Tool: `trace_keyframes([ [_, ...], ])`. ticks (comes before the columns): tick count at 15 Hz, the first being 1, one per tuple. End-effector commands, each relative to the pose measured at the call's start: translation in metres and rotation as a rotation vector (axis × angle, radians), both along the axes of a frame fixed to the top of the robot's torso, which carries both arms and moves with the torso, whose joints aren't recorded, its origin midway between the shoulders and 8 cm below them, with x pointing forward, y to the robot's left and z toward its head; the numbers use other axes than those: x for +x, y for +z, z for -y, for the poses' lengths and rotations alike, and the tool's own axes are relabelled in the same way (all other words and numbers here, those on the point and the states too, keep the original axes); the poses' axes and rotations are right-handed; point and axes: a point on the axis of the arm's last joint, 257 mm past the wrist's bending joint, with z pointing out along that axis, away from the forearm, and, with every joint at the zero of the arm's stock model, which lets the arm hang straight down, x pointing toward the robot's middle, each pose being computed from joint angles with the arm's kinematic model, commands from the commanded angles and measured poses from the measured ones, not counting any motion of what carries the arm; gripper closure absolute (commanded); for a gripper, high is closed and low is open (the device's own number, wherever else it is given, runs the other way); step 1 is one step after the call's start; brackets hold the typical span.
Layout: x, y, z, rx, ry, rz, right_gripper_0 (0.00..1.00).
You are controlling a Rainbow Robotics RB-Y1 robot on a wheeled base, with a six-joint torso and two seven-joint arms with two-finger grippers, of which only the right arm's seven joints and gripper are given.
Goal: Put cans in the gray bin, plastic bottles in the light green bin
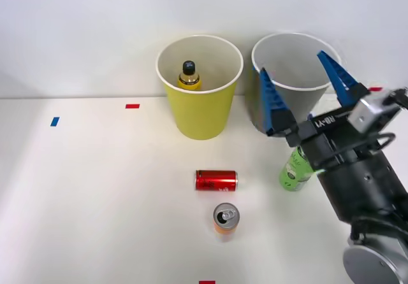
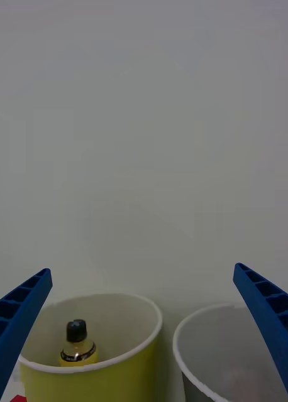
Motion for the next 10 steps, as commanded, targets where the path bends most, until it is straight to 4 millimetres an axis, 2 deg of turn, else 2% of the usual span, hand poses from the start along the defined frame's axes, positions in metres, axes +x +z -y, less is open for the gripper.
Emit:
trace_keyframes([
  [1,-0.018,-0.021,0.031,0.056,-0.058,-0.045,0.00],
  [4,-0.026,-0.060,0.083,0.044,-0.178,-0.149,0.00],
  [6,-0.035,-0.080,0.109,0.033,-0.238,-0.205,0.00],
  [10,-0.048,-0.106,0.131,0.018,-0.288,-0.281,0.00],
])
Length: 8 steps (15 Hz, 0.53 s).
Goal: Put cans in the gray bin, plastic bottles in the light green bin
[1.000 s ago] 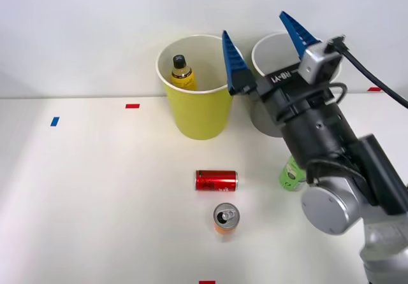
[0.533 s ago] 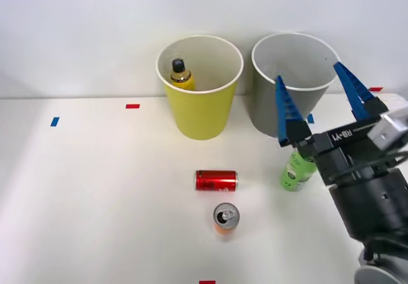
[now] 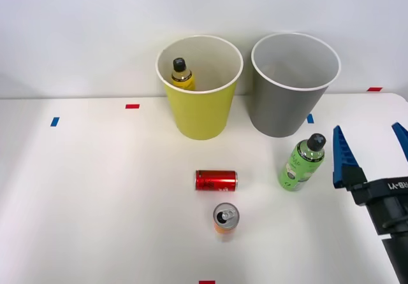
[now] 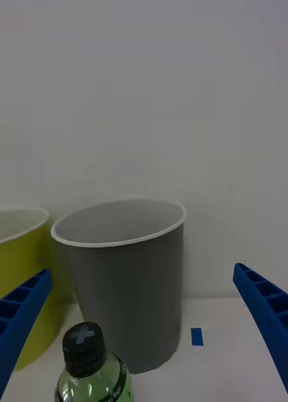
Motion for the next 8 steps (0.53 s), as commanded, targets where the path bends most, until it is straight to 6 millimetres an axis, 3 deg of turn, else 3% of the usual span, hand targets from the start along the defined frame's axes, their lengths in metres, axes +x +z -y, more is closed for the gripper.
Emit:
trace_keyframes([
  [1,-0.007,-0.015,0.012,0.010,-0.034,-0.041,0.00],
  [5,-0.011,-0.044,0.034,-0.068,-0.178,-0.133,0.00],
  [8,-0.007,-0.055,0.041,-0.111,-0.218,-0.176,0.00],
])
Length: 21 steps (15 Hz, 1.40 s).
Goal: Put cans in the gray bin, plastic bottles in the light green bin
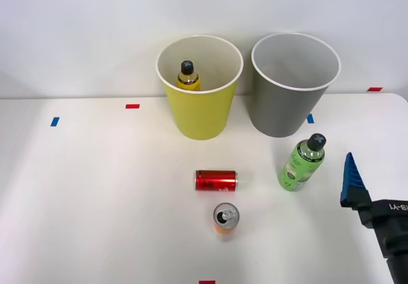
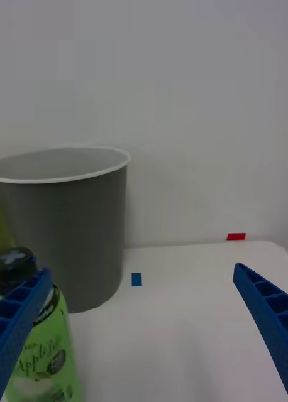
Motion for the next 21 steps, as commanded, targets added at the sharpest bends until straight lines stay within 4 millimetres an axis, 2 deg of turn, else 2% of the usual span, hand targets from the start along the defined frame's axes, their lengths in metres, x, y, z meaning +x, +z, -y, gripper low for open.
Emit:
trace_keyframes([
  [1,0.005,-0.009,0.004,-0.045,-0.007,-0.049,0.00],
  [5,-0.003,-0.028,0.000,-0.054,0.017,-0.102,0.00],
  [8,-0.009,-0.055,-0.013,-0.047,0.050,-0.105,0.00],
  [12,-0.029,-0.085,-0.024,-0.024,0.057,-0.129,0.00],
  [18,-0.061,-0.117,-0.041,-0.003,0.055,-0.066,0.00],
  [21,-0.074,-0.138,-0.055,-0.066,0.060,-0.082,0.00],
])
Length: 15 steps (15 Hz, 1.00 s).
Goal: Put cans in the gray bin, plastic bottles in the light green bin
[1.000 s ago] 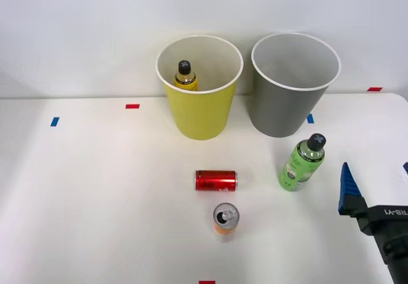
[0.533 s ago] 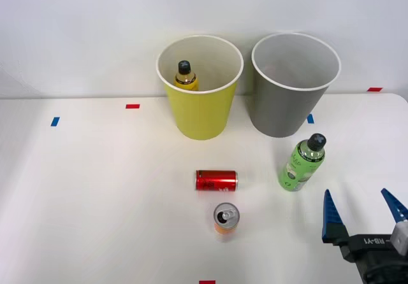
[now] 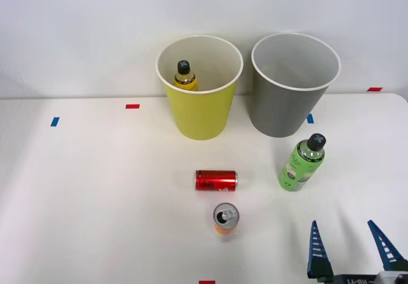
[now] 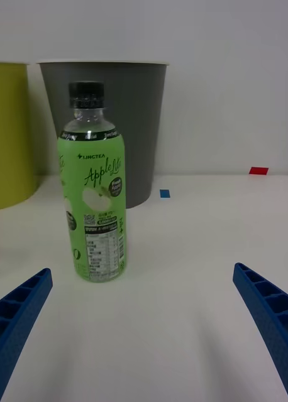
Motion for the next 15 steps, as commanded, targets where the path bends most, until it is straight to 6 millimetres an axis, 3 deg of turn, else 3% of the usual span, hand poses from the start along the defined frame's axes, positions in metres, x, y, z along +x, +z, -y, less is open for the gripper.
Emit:
trace_keyframes([
  [1,-0.013,-0.021,-0.016,-0.051,0.014,-0.018,0.00],
  [5,-0.021,-0.020,-0.041,-0.029,0.067,-0.003,0.00],
  [10,-0.033,-0.015,-0.035,0.022,0.033,0.017,0.00],
  [15,-0.050,-0.023,-0.038,0.035,0.026,-0.018,0.00],
])
